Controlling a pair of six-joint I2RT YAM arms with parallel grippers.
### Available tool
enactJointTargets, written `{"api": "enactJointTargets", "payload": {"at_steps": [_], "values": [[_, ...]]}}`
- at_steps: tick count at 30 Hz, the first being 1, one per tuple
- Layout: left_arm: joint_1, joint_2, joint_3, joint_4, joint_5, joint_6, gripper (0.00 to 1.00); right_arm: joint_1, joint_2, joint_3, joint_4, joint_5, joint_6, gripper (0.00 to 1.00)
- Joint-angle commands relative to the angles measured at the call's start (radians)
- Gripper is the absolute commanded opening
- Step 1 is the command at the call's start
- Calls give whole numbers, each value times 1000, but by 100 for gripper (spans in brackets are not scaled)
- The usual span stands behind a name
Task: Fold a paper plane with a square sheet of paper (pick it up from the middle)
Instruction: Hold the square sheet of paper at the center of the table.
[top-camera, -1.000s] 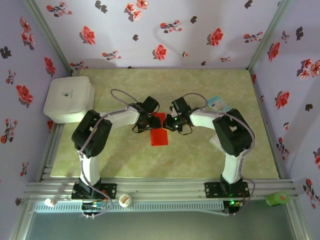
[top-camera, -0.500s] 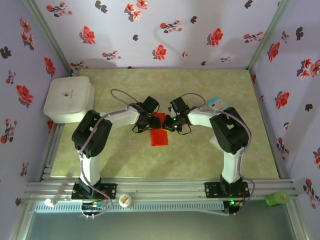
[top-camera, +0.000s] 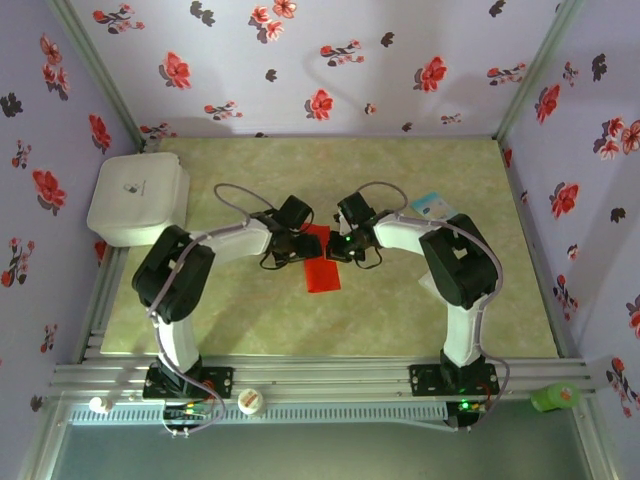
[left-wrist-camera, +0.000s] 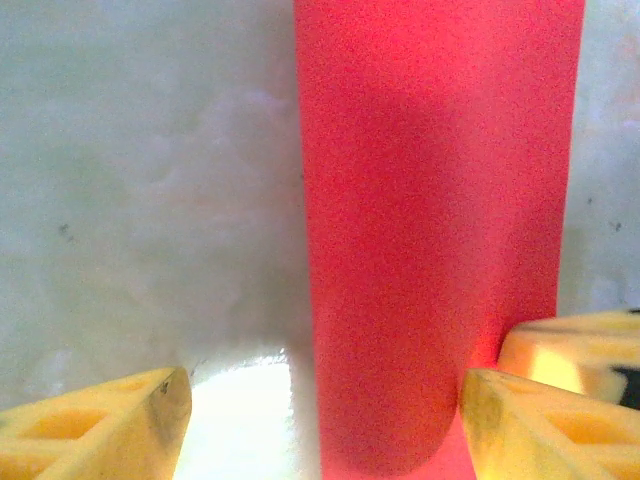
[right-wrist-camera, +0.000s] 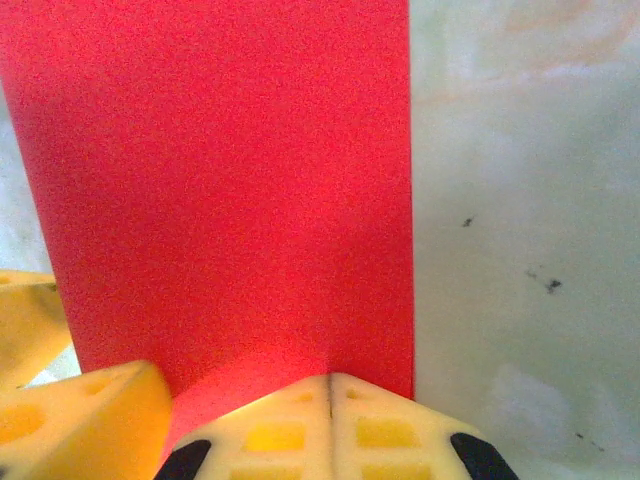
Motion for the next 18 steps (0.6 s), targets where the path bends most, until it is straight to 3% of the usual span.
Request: {"api": "enactJointTargets", "payload": {"at_steps": [1,5,12,18], "values": [[37,-122,-74,91,20,-41,71,-1,58,2,-142,70,-57,0],[66,-227,-159,186,45,-40,62,-2,68,21,-168,80,-77,0],[142,-227,-277,502,328,-133,0,-2,67,12,-148,70,-53,0],[143,-138,-286,621,419,-175,0,-2,60,-4,-131,70,-33,0]]}}
